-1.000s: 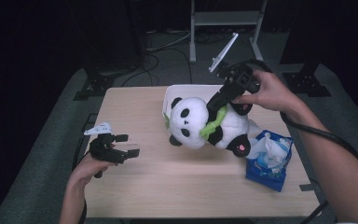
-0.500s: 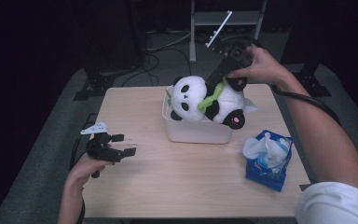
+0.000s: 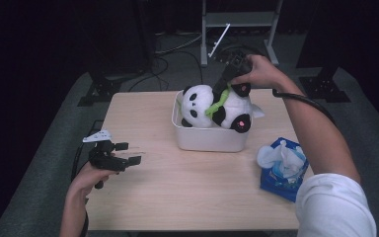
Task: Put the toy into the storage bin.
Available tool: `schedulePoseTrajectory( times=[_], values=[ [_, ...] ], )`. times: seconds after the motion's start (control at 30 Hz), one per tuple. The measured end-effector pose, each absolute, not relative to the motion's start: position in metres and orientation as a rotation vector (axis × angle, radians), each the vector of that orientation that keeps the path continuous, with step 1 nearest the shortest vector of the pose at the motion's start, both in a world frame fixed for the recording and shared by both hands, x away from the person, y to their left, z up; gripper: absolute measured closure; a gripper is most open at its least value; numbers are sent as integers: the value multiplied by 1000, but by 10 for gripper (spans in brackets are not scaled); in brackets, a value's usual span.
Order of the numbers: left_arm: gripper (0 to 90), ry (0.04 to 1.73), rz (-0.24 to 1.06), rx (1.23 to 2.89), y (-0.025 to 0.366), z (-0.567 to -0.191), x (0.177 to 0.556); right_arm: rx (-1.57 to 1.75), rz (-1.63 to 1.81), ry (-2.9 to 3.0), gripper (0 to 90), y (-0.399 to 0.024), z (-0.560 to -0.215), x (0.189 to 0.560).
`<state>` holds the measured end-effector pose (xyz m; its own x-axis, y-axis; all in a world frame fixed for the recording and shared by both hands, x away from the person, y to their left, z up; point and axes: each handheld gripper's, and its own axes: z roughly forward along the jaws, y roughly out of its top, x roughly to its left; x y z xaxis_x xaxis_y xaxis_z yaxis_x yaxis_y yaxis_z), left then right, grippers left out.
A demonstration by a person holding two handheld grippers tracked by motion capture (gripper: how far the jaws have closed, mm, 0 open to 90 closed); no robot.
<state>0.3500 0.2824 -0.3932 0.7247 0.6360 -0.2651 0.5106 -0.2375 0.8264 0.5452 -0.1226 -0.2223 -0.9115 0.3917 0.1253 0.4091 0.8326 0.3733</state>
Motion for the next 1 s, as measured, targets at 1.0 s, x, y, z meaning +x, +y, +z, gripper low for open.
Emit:
schedulePoseTrajectory(
  times=[1.0],
  values=[
    [39,866,154,1905,281,-391,349,-469,-611,-2883,725,-96,-243,499]
  ],
)
